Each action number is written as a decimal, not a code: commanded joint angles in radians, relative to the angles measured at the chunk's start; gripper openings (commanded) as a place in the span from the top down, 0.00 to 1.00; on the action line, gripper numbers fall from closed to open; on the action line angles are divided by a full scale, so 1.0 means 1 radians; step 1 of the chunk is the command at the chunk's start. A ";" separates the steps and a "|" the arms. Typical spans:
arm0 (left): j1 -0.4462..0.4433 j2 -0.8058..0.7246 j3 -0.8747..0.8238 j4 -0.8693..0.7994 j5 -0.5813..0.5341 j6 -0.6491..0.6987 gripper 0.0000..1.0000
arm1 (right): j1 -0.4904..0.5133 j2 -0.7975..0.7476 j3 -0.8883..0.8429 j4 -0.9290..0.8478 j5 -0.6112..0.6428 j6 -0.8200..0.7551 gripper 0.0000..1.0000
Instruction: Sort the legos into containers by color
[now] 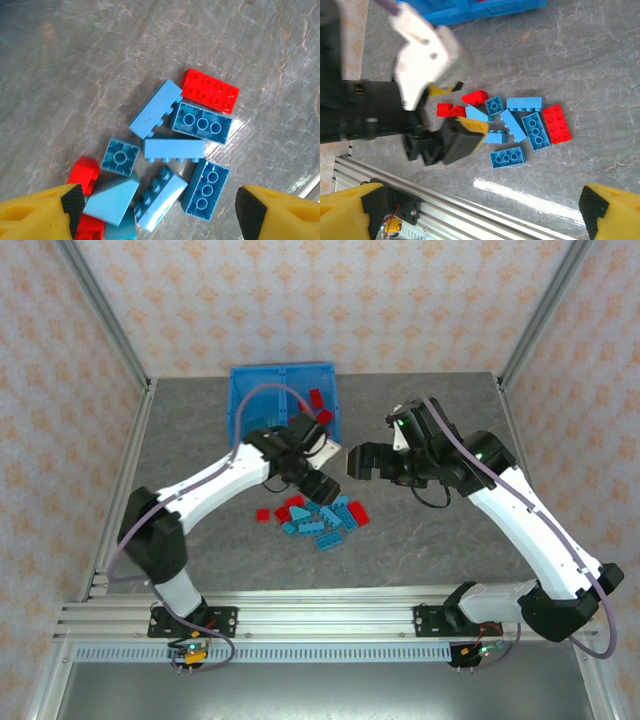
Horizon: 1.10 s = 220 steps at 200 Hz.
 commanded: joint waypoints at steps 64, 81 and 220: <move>-0.032 0.289 0.177 -0.064 -0.010 0.073 0.22 | -0.005 -0.075 -0.037 0.015 0.083 0.068 0.01; -0.033 0.330 0.189 -0.058 -0.001 0.065 0.24 | -0.005 -0.074 -0.037 0.010 0.096 0.074 0.01; -0.032 0.402 0.189 -0.015 -0.061 0.045 0.69 | -0.006 -0.085 -0.029 0.037 0.100 0.098 0.01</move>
